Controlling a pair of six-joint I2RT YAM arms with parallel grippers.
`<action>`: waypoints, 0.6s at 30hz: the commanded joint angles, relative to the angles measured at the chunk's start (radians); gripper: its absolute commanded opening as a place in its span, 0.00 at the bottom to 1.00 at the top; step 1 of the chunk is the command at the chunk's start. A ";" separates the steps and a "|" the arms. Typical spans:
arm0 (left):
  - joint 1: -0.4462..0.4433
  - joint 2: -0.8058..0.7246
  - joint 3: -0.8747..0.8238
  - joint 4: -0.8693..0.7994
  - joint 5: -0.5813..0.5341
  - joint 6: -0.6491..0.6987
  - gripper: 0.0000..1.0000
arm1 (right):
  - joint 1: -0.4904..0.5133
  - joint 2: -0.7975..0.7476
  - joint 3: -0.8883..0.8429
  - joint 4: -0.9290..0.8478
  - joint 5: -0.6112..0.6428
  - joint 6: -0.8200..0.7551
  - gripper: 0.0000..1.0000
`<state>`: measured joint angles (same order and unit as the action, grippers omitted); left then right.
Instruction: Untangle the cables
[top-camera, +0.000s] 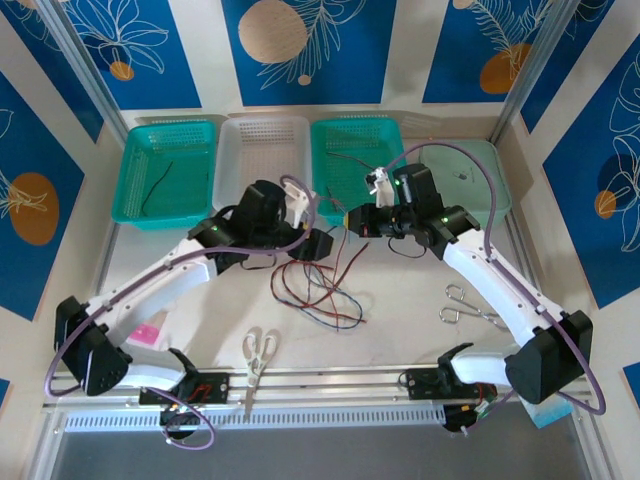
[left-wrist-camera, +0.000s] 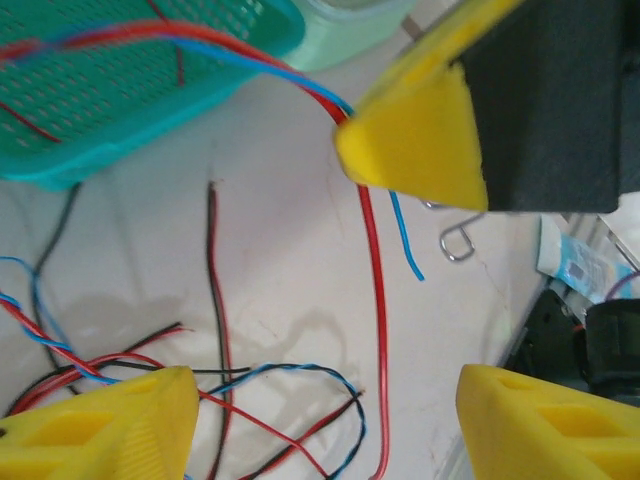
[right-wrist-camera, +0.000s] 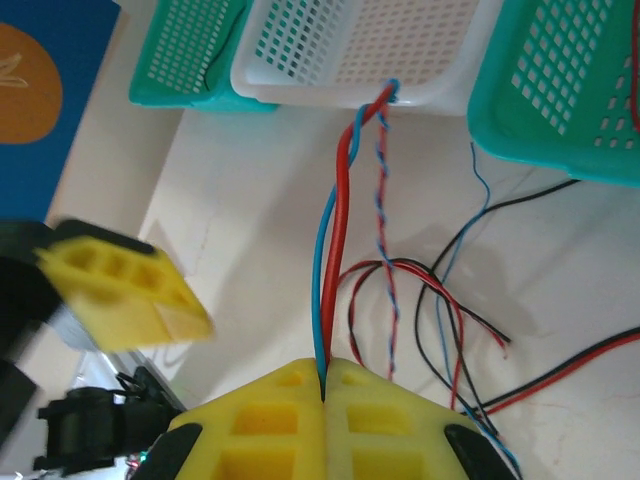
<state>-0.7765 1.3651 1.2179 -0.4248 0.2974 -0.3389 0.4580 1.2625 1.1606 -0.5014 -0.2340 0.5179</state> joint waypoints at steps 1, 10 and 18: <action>-0.024 0.028 -0.005 0.057 0.058 -0.018 0.67 | -0.017 0.001 -0.001 0.045 -0.074 0.076 0.00; -0.037 0.060 -0.008 0.090 0.072 -0.063 0.49 | -0.030 -0.006 0.001 0.049 -0.094 0.093 0.00; -0.037 0.078 -0.027 0.108 0.067 -0.077 0.26 | -0.045 -0.011 -0.007 0.070 -0.126 0.110 0.00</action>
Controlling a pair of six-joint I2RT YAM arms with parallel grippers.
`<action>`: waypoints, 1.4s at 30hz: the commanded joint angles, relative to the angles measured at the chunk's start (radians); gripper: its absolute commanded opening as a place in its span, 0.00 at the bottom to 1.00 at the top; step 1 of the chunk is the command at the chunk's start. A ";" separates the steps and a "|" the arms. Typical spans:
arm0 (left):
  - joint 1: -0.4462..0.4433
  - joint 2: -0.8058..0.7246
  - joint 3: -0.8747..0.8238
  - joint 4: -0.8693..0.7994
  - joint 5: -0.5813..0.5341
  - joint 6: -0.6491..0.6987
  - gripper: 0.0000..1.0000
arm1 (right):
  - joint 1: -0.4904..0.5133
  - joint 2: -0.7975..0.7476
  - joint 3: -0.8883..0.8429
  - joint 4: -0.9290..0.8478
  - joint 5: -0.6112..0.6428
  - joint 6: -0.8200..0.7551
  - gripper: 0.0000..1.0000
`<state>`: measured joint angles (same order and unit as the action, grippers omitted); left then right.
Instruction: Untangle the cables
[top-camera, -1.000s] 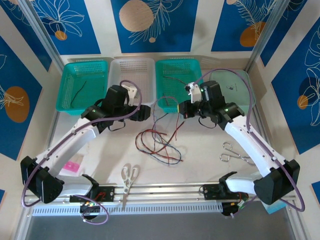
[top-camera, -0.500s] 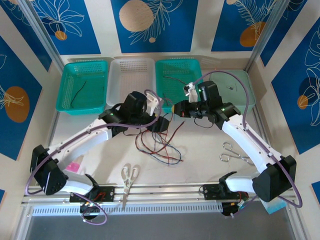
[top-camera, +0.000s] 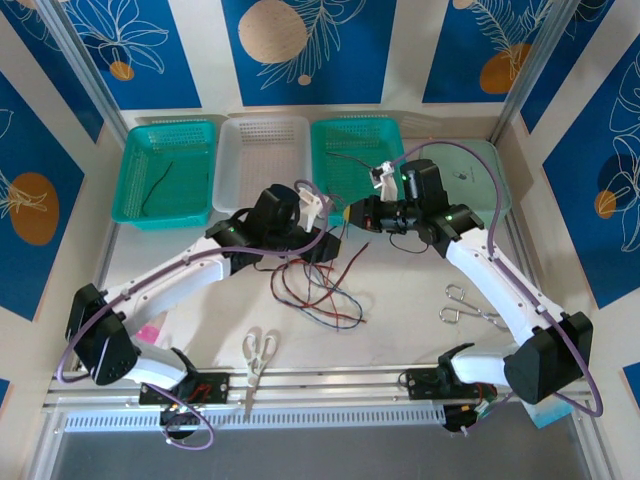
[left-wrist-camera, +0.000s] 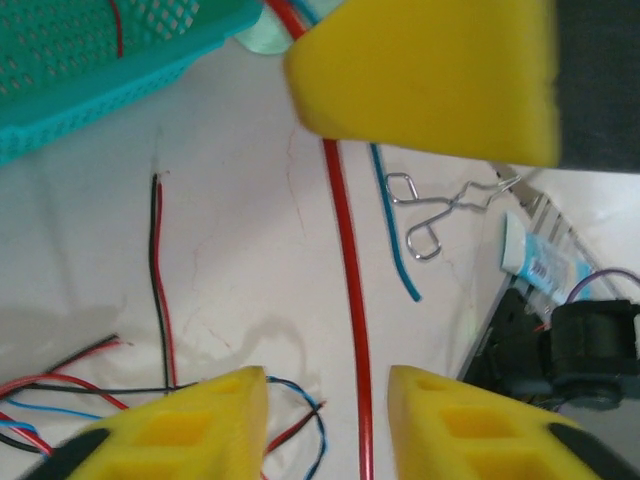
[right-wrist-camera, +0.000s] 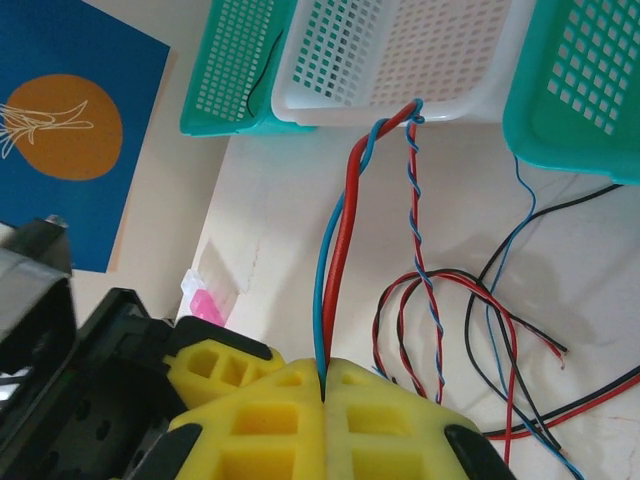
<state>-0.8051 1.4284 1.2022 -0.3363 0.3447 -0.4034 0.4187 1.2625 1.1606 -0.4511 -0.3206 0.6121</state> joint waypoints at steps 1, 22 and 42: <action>-0.008 0.014 -0.010 0.019 0.012 -0.011 0.21 | -0.007 -0.012 -0.007 0.017 -0.041 0.015 0.00; -0.008 0.010 0.033 -0.037 -0.026 0.009 0.00 | -0.049 0.002 -0.071 0.046 -0.108 0.011 0.43; 0.093 0.153 0.460 -0.355 0.201 -0.192 0.00 | -0.088 -0.411 -0.523 0.714 0.071 -0.538 0.48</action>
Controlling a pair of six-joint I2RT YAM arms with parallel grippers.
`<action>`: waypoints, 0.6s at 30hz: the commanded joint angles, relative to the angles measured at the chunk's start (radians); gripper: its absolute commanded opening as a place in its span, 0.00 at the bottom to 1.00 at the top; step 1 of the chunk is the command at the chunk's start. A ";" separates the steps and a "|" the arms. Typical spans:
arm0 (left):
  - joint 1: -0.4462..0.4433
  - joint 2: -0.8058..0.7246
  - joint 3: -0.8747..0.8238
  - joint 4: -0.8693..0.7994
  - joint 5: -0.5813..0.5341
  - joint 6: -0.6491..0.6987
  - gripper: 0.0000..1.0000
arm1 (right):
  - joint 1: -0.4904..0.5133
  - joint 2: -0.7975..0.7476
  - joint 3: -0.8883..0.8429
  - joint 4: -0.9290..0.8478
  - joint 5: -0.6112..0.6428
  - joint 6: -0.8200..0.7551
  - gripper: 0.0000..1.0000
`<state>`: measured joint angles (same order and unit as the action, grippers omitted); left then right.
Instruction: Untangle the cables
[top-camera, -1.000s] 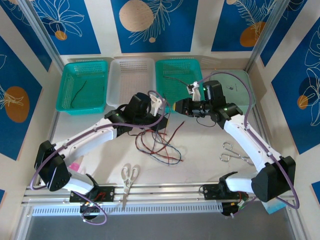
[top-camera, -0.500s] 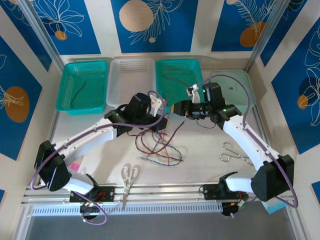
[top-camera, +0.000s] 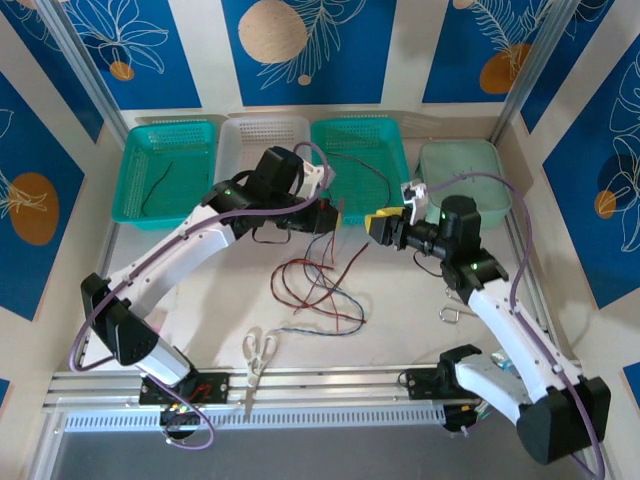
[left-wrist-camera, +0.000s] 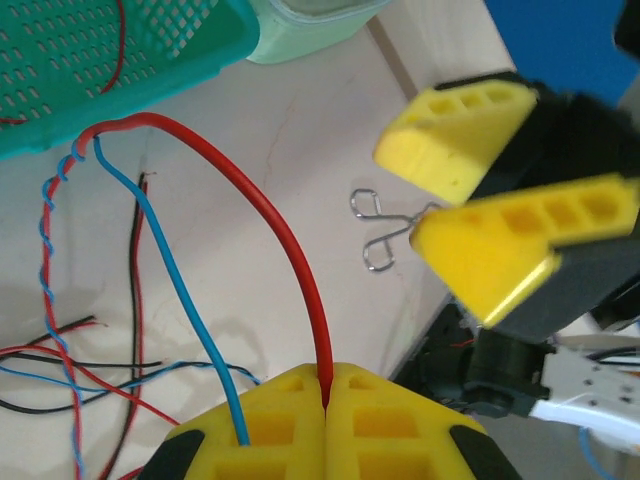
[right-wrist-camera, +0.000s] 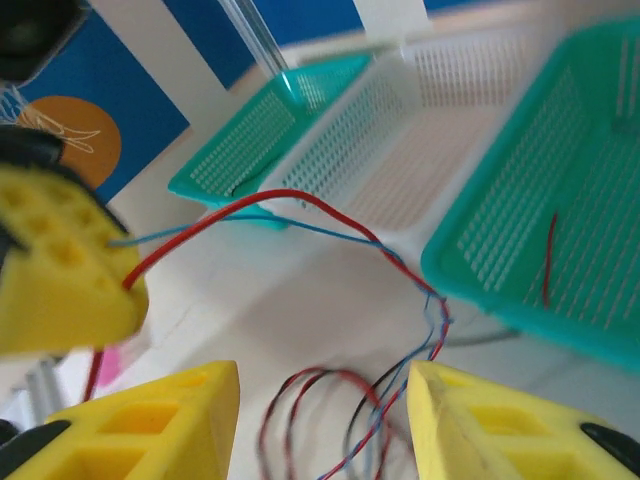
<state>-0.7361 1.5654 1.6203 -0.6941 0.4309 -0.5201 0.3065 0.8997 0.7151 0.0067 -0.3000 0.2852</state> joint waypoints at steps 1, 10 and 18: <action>0.031 0.020 0.054 0.022 0.144 -0.096 0.00 | 0.029 -0.061 -0.095 0.286 0.055 -0.268 0.48; 0.112 0.025 0.102 0.150 0.327 -0.269 0.00 | 0.116 -0.027 -0.012 0.241 0.123 -0.626 0.47; 0.148 0.010 0.074 0.376 0.360 -0.490 0.00 | 0.197 0.029 -0.059 0.482 0.231 -0.799 0.48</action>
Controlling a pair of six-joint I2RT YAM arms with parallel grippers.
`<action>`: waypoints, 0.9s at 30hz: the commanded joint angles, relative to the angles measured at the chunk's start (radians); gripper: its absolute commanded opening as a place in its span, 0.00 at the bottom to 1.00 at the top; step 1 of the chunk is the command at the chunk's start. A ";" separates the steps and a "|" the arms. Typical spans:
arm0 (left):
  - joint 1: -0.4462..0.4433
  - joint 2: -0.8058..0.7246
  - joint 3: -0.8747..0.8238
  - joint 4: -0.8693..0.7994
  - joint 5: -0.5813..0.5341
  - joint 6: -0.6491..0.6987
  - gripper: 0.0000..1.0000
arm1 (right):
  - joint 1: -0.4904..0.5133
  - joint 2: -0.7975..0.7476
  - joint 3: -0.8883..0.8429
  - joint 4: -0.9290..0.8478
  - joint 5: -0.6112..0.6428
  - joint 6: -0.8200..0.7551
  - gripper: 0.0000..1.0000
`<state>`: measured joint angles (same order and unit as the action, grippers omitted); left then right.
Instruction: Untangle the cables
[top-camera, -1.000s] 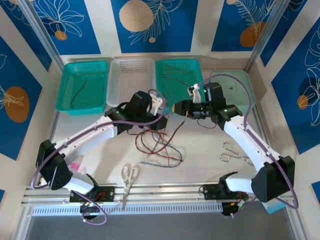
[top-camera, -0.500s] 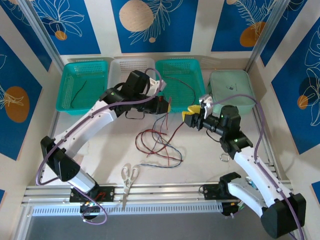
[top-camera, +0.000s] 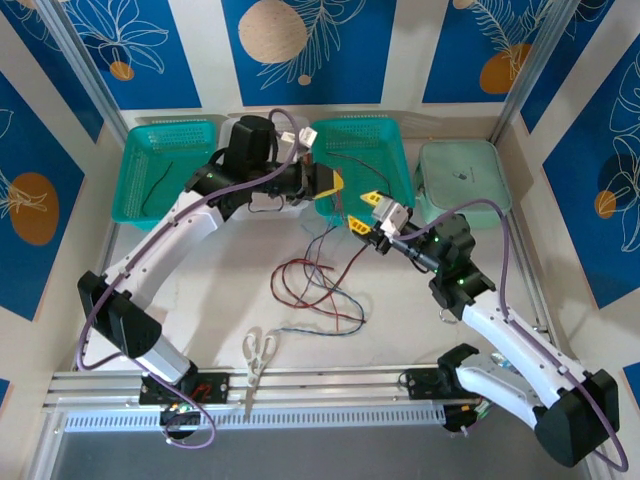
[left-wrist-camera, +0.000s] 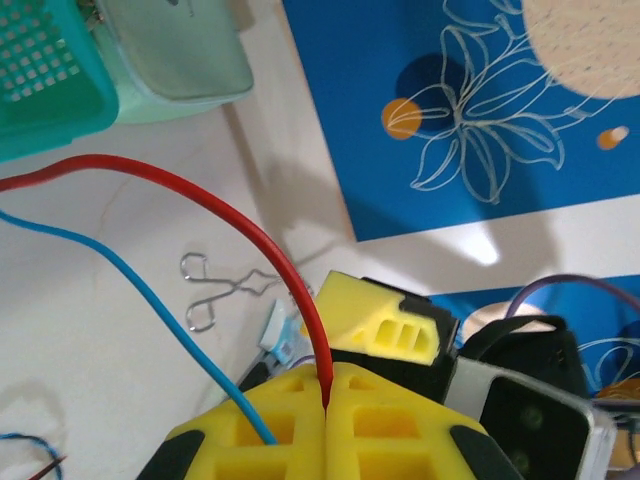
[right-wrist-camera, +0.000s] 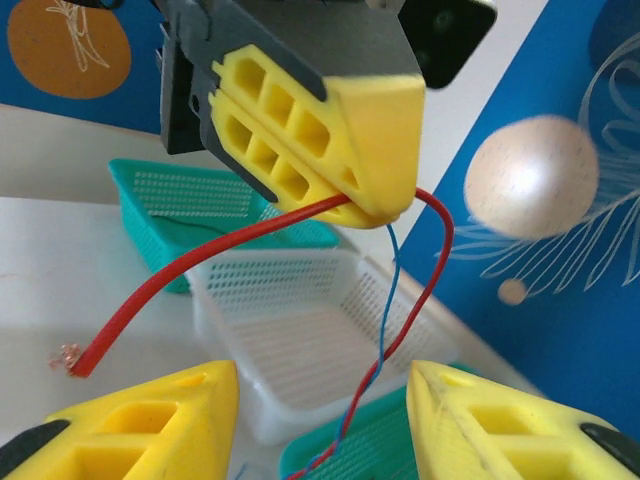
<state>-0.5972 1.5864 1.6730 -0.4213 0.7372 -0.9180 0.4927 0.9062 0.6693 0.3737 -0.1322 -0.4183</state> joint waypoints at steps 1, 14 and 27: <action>0.012 -0.006 0.038 0.088 0.047 -0.093 0.00 | 0.022 0.039 -0.014 0.147 0.090 -0.105 0.48; 0.023 -0.028 -0.049 0.407 -0.226 -0.414 0.00 | 0.029 0.247 -0.020 0.538 0.178 0.094 0.49; 0.024 0.017 -0.039 0.583 -0.238 -0.603 0.00 | -0.014 0.308 -0.034 0.693 0.199 0.386 0.49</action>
<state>-0.5842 1.5883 1.6054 0.0826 0.5140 -1.4693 0.4843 1.2316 0.6365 1.0073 0.0463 -0.0963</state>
